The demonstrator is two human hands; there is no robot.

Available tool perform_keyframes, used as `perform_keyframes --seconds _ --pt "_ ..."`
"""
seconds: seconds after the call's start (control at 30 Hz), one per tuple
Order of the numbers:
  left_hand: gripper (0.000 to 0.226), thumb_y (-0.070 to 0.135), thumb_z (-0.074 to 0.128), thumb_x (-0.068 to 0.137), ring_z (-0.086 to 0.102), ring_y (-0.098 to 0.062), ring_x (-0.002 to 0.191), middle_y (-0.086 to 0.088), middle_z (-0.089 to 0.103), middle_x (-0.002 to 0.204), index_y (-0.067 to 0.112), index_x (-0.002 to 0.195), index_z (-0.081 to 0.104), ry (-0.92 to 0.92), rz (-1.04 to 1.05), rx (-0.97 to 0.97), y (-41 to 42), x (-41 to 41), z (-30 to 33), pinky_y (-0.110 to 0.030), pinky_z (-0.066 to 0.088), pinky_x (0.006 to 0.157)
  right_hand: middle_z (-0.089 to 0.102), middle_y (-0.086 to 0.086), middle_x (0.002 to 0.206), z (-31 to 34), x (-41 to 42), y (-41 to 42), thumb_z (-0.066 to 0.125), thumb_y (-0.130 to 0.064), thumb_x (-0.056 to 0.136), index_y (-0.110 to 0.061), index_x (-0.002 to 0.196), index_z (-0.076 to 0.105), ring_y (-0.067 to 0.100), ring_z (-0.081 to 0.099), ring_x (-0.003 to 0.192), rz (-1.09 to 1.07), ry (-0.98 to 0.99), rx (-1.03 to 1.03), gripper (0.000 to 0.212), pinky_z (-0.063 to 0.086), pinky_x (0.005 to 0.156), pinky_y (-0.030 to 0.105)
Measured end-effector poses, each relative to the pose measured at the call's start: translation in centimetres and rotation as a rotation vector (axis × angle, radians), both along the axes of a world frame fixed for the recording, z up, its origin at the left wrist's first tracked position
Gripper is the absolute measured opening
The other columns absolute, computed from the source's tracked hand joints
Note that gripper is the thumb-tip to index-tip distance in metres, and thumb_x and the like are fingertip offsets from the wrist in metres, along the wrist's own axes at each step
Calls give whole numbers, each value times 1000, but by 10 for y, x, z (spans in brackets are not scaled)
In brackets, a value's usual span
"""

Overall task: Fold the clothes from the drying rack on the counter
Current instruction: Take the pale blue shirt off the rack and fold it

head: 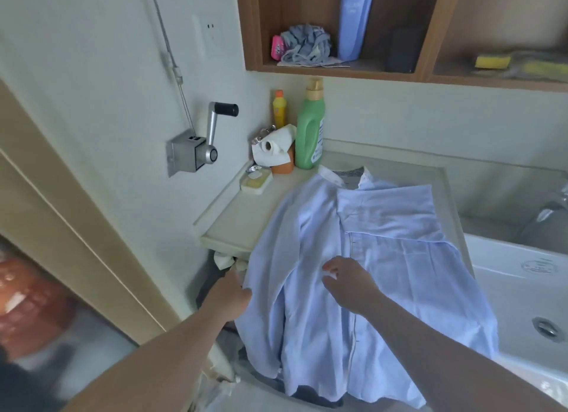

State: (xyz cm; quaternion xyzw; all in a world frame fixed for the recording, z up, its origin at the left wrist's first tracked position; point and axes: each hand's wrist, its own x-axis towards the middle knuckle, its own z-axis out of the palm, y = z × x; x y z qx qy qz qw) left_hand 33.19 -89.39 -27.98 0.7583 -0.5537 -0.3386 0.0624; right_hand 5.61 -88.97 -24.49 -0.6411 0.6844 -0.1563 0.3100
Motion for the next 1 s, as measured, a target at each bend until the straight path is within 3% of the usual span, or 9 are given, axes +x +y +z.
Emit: perform_keyframes --seconds 0.07,0.13,0.23,0.4,0.57,0.67,0.73,0.83,1.0 --pt "64 22 49 92 43 -11 54 5 47 67 -3 148 29 58 16 14 -8 18 -9 -24 33 48 55 -2 132 -7 33 -13 56 -28 92 -29 129 60 19 57 118 27 34 -4 37 46 99 34" --pt "31 26 51 94 52 -15 62 2 55 74 32 120 35 110 15 38 -14 22 -13 -24 39 55 49 0 136 -10 56 -21 53 -22 93 -27 139 51 21 51 125 17 45 -4 46 44 98 33" --pt "21 38 57 95 58 -20 79 0 60 93 26 100 40 159 -66 63 -26 26 -24 -29 44 69 43 -1 146 -19 78 -32 48 -14 91 -25 147 40 20 41 135 -11 42 -4 57 40 105 36" --pt "24 16 47 91 28 -15 55 2 33 64 19 72 32 60 -241 9 -37 25 -34 -30 24 56 37 -6 150 -38 80 -37 54 -14 89 -26 151 32 17 31 142 -16 140 16 67 36 113 38" --pt "27 -9 36 92 61 -36 101 -21 60 106 -1 104 59 127 -44 -91 -73 56 -31 -43 49 83 35 -5 148 -54 64 -34 50 -22 84 -18 144 35 23 31 142 10 357 -31 62 29 120 40" --pt "29 -8 32 92 63 -45 94 -31 60 98 -12 99 60 340 200 -320 -90 77 -2 -47 53 79 33 -6 147 -55 60 -29 53 -20 81 -21 142 35 25 31 141 -12 392 -15 64 31 118 42" --pt "29 12 38 101 59 -39 93 -22 60 93 -5 97 61 212 269 -393 -106 93 13 -38 44 78 32 -6 149 -52 60 -28 56 -18 82 -23 142 35 25 30 141 -25 410 -5 64 32 117 42" --pt "33 14 40 97 42 -30 69 -6 42 63 10 64 41 166 183 -442 -118 101 41 -37 31 62 37 -6 144 -44 63 -34 52 -18 84 -26 139 40 26 35 135 -83 422 87 56 38 110 41" --pt "23 17 39 96 48 -31 76 -5 49 74 14 73 42 -23 -108 -408 -129 94 76 -35 30 60 46 2 135 -14 89 -50 49 -28 81 -24 131 52 28 40 130 -135 397 45 50 40 104 40"
